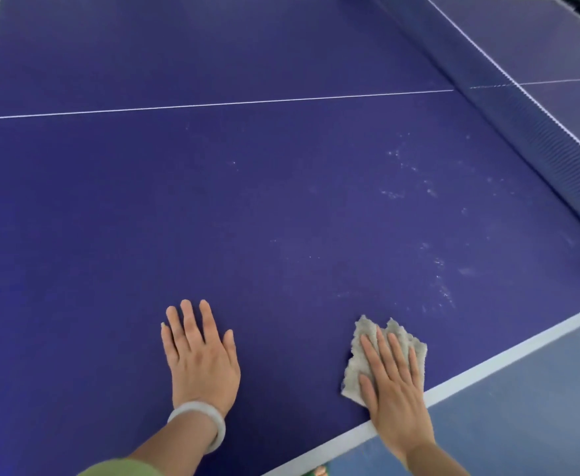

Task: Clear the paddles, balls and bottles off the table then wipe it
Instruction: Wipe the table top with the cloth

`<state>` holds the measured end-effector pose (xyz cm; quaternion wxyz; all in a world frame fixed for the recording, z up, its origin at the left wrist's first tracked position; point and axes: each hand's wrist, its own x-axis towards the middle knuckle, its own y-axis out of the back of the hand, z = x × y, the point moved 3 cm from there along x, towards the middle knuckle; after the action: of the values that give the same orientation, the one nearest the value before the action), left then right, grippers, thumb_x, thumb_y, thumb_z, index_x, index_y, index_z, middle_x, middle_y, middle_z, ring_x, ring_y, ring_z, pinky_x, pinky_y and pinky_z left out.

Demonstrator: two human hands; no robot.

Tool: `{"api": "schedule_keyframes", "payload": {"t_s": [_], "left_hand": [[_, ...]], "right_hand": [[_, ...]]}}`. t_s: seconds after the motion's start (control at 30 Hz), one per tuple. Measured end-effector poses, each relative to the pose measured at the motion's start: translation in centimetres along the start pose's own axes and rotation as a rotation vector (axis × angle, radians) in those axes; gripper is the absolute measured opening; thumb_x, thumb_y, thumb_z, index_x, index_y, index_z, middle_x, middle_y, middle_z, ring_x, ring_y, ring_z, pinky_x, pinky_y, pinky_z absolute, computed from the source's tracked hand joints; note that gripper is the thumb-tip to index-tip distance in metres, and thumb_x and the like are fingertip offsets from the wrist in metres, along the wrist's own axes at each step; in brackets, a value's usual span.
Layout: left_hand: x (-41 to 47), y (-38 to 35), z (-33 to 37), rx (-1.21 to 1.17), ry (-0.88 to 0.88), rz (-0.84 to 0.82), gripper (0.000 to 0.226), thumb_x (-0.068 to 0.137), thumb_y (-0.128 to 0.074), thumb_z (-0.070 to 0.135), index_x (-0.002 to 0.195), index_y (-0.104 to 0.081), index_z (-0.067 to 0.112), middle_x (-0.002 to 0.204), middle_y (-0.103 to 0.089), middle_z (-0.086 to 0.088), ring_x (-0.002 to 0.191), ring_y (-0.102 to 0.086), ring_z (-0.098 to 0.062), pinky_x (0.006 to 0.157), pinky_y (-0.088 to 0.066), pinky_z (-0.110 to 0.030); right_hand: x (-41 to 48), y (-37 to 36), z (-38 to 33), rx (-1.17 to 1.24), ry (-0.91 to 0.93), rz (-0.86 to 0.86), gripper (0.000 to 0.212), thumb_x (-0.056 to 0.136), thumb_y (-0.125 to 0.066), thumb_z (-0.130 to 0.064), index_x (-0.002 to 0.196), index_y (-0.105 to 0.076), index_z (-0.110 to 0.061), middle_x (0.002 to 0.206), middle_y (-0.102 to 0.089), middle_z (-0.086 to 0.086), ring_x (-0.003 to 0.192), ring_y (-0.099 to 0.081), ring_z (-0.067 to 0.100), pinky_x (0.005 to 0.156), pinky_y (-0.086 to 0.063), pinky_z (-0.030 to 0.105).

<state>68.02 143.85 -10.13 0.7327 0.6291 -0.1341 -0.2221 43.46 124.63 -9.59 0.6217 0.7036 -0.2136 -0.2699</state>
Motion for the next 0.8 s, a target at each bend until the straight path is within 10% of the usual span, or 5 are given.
{"api": "schedule_keyframes", "payload": {"t_s": [0.2,0.47,0.67,0.8], "left_hand": [[0.2,-0.2,0.0,0.012,0.006,0.021,0.066,0.098,-0.021,0.039,0.149,-0.03,-0.001,0.154,-0.026,-0.029,0.146,-0.017,-0.046,0.12,-0.013,-0.056],[0.0,-0.1,-0.1,0.024,0.014,0.066,0.066,0.098,-0.021,0.04,0.149,-0.031,-0.002,0.155,-0.025,-0.028,0.147,-0.015,-0.044,0.12,-0.013,-0.056],[0.1,0.2,0.2,0.04,0.019,0.034,0.066,0.097,-0.023,0.039,0.149,-0.031,-0.001,0.154,-0.027,-0.029,0.146,-0.017,-0.045,0.118,-0.017,-0.058],[0.1,0.2,0.3,0.042,0.018,0.026,0.066,0.097,-0.022,0.039,0.148,-0.033,-0.002,0.154,-0.027,-0.029,0.146,-0.017,-0.045,0.118,-0.018,-0.058]], "right_hand": [[5.5,0.5,-1.5,0.093,-0.59,0.015,0.064,0.09,0.003,-0.05,0.152,0.005,-0.032,0.164,-0.004,0.002,0.151,0.006,0.022,0.12,0.0,0.052],[4.1,0.2,-7.1,-0.02,0.303,0.014,0.062,0.099,-0.03,-0.043,0.156,-0.011,-0.029,0.163,-0.012,-0.004,0.151,-0.006,0.022,0.116,-0.013,0.052],[6.5,0.5,3.1,0.096,-0.559,0.027,0.054,0.096,0.008,-0.05,0.148,0.011,-0.037,0.164,-0.003,-0.001,0.151,0.006,0.019,0.12,0.001,0.051],[7.8,0.6,-5.7,0.023,-0.417,0.061,0.056,0.101,-0.004,-0.042,0.155,-0.002,-0.027,0.163,-0.01,0.008,0.151,-0.001,0.029,0.12,-0.004,0.056]]}}
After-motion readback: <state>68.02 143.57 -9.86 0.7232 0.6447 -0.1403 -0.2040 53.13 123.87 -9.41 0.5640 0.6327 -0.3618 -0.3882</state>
